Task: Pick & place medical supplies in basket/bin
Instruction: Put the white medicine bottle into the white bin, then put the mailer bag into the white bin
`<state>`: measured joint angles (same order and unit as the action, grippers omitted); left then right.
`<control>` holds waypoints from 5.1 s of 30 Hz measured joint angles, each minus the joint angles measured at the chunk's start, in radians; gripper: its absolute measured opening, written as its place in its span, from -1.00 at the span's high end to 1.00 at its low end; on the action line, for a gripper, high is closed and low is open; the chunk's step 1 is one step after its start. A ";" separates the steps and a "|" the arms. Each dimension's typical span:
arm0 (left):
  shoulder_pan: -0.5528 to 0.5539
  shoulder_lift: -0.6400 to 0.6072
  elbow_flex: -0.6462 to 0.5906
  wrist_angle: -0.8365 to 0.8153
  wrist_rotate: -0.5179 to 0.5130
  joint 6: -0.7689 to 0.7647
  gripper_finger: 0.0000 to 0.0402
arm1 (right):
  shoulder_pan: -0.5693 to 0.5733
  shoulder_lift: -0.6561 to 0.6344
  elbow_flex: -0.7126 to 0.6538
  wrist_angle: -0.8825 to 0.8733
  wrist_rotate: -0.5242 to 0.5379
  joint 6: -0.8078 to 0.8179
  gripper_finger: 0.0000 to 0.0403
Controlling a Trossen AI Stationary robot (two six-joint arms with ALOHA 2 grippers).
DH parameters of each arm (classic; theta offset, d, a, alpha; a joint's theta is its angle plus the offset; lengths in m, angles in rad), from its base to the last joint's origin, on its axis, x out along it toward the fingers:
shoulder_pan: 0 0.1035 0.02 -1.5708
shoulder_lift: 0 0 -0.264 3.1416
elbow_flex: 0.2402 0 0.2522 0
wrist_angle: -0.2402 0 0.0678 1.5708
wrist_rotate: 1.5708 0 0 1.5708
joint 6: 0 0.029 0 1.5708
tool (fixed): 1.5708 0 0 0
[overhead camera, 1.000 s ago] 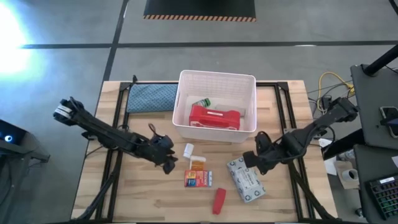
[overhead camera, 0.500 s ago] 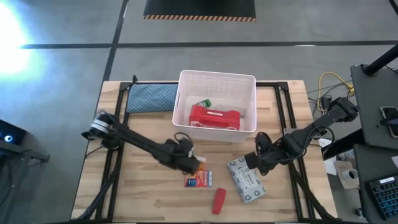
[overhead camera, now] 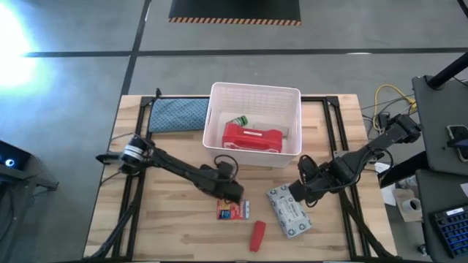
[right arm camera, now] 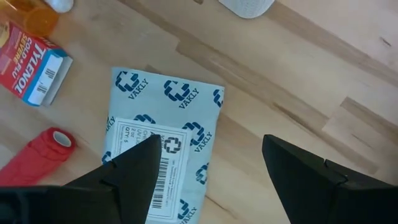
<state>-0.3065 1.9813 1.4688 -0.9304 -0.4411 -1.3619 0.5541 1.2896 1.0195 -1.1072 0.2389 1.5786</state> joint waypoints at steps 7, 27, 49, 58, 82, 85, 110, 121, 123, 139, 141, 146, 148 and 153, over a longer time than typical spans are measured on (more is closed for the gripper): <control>0.008 -0.019 -0.094 0.132 0.038 -0.022 -0.35 | 0.000 0.000 -0.001 -0.004 0.025 -0.034 -0.31; -0.102 -0.115 -0.014 -0.051 0.045 -0.031 0.07 | 0.000 0.000 -0.001 -0.004 0.026 -0.047 -0.26; 0.014 -0.301 0.544 -0.024 -0.326 0.822 0.11 | -0.001 -0.023 -0.001 -0.004 0.030 -0.085 -0.24; 0.339 -0.297 0.475 0.138 -0.023 0.991 -0.10 | 0.000 -0.058 -0.001 -0.004 0.054 -0.091 -0.20; -0.112 -0.364 0.254 -0.099 0.078 0.713 -0.19 | -0.001 -0.064 -0.006 0.046 -0.005 -0.327 -0.18; -0.171 -0.363 0.150 -0.075 0.079 0.623 -0.19 | -0.001 -0.064 -0.006 0.051 -0.012 -0.346 -0.18; -0.203 -0.307 -0.375 0.615 0.018 0.788 -0.19 | 0.000 -0.064 -0.011 0.103 -0.014 -0.348 -0.18; -0.201 -0.272 -0.376 0.613 0.023 0.752 -0.19 | 0.087 -0.063 -0.112 0.114 -0.215 -0.171 -0.18; -0.201 -0.273 -0.374 0.612 0.023 0.748 -0.19 | 0.130 -0.063 -0.158 0.152 -0.245 -0.101 -0.18; -0.142 -0.276 -0.319 0.613 0.398 0.578 -0.08 | 0.266 -0.071 -0.502 0.678 -0.058 0.259 -0.18; -0.136 -0.276 -0.311 0.617 0.429 0.543 -0.05 | 0.277 -0.071 -0.509 0.681 -0.058 0.265 -0.18; -0.095 -0.274 -0.307 0.747 0.478 0.449 0.01 | 0.305 -0.071 -0.565 0.794 -0.055 0.228 -0.18; -0.072 -0.273 -0.307 0.807 0.481 0.419 0.02 | 0.306 -0.071 -0.609 0.894 -0.055 0.206 -0.18; -0.026 -0.273 -0.307 0.889 0.481 0.347 0.02 | 0.306 -0.075 -0.733 1.102 -0.045 0.219 -0.18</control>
<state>-0.3321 1.7088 1.1618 -0.0415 0.0395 -1.0147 0.8600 1.2147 0.2868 -0.0056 0.1937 1.7977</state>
